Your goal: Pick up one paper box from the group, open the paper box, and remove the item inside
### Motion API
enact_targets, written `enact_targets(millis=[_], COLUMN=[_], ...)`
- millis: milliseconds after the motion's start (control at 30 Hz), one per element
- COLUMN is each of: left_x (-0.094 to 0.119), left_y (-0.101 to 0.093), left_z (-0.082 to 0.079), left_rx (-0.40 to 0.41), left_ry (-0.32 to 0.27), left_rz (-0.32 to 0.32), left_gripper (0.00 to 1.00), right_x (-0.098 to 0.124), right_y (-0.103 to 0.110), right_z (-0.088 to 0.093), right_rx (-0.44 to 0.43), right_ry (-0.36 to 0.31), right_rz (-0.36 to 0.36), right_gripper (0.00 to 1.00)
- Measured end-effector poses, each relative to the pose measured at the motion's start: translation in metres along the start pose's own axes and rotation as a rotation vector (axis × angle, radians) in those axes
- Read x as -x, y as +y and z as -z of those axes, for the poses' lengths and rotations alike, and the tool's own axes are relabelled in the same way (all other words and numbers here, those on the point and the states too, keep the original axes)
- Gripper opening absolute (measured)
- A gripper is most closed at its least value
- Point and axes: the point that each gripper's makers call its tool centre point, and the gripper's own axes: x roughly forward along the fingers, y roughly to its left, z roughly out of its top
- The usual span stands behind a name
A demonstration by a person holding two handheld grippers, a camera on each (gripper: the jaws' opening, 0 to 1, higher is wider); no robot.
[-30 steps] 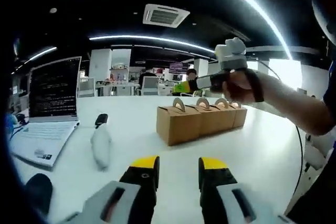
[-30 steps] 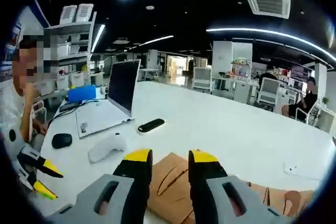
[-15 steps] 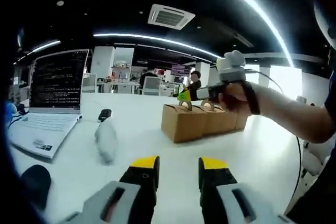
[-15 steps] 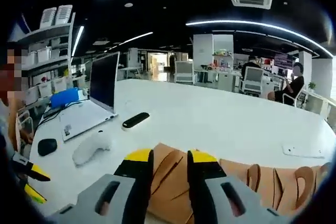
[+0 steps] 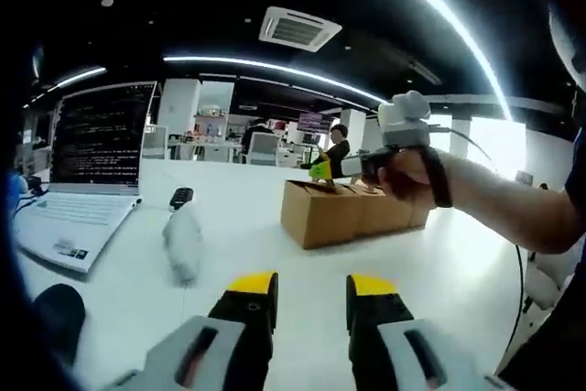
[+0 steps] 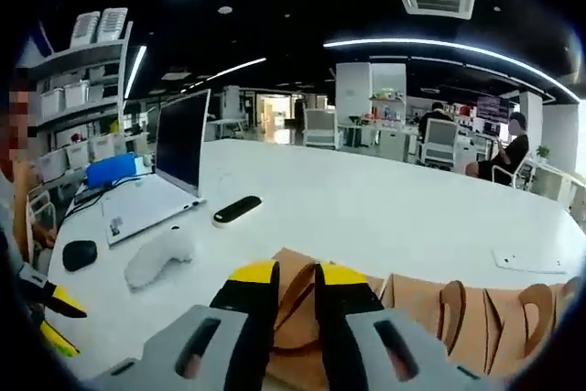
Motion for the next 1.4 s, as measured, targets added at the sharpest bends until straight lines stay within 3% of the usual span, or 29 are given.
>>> enact_targets(millis=[167,367,1033,1400], left_x=[-0.002,-0.001,0.014,0.012], left_y=[-0.006,-0.005,0.000,-0.002], left_z=[-0.003,0.001,0.001,0.000], left_rx=[-0.012,-0.004,0.005,0.032], left_ry=[-0.004,0.014,0.012,0.003], left_rz=[0.016,0.012,-0.006,0.008], left_gripper=[0.32,0.32,0.32,0.32], right_x=[0.000,0.000,0.005,0.011], right_y=[-0.004,-0.007,-0.008,-0.003], right_z=[0.004,0.004,-0.005,-0.015], right_rx=[0.012,-0.043,-0.096,-0.058], right_ry=[0.009,-0.013,-0.050,-0.079], right_rz=[0.033,0.066,0.106,0.102], right_gripper=[0.11,0.04,0.03,0.03])
